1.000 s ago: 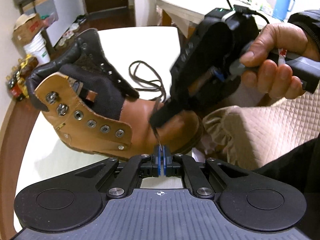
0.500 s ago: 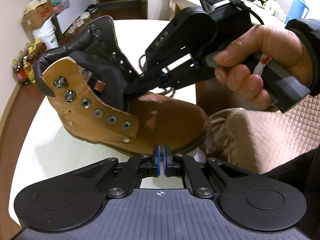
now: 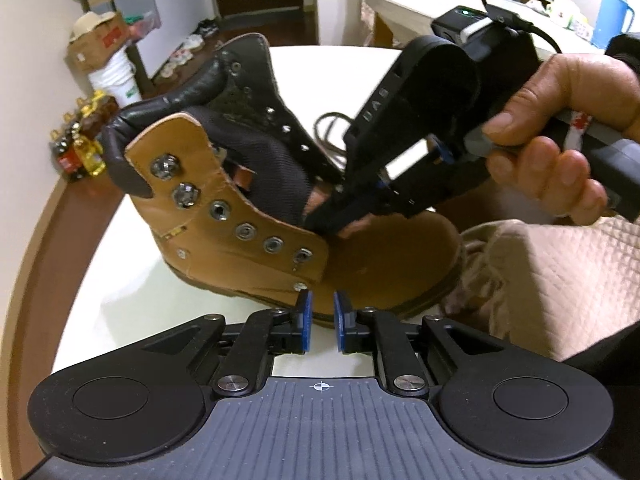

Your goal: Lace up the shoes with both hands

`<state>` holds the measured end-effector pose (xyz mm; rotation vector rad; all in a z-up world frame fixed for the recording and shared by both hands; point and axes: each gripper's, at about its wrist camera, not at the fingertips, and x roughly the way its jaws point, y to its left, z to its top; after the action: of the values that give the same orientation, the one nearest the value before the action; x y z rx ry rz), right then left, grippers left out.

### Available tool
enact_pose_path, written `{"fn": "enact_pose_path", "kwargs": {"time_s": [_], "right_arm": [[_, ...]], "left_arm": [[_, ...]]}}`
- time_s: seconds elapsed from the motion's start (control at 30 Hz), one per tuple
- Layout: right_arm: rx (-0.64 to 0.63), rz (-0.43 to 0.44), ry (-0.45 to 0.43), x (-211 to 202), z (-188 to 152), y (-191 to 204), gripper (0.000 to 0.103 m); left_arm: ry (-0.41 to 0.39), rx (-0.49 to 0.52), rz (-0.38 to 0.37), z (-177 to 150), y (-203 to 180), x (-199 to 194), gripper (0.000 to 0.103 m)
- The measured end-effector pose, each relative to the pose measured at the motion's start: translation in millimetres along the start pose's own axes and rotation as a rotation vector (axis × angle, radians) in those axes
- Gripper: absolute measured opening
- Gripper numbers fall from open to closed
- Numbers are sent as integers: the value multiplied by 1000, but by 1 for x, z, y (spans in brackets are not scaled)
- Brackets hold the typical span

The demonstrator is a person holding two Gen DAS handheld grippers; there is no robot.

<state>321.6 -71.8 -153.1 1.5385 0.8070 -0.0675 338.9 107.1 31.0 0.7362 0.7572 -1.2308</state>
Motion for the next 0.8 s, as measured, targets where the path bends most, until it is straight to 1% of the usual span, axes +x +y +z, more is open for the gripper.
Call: {"fn": "enact_pose_path", "kwargs": {"time_s": [0.13, 0.2, 0.23, 0.33, 0.4, 0.43, 0.53, 0.6, 0.67, 0.73, 0.8], "right_arm": [[-8, -5, 16, 4, -2, -1, 2], [-16, -7, 20, 4, -2, 0, 2], [-18, -7, 22, 5, -2, 0, 2], [-16, -5, 28, 7, -3, -1, 2], [-16, -4, 27, 8, -3, -1, 2], [-15, -3, 27, 9, -3, -1, 2], [-11, 1, 26, 9, -3, -2, 3], [-12, 5, 26, 8, -3, -3, 3], [-19, 5, 30, 6, -3, -1, 7], [-80, -18, 16, -10, -4, 4, 7], [-149, -59, -23, -28, -3, 8, 7]], "left_arm": [[-23, 19, 47, 4, 2, 1, 14], [-27, 31, 57, 6, 4, 3, 15], [-26, 36, 55, 7, 5, 4, 15], [-20, 46, 19, 10, 9, 9, 15], [-16, 52, -6, 12, 12, 13, 12], [-14, 55, -18, 13, 13, 15, 5], [-19, 64, -24, 15, 12, 16, 2], [7, 57, -24, 12, 12, 13, 2], [44, 44, -27, 2, 14, 5, 2], [138, 30, -23, -25, 22, -11, 2], [223, 17, -12, -49, 28, -24, 2]]}}
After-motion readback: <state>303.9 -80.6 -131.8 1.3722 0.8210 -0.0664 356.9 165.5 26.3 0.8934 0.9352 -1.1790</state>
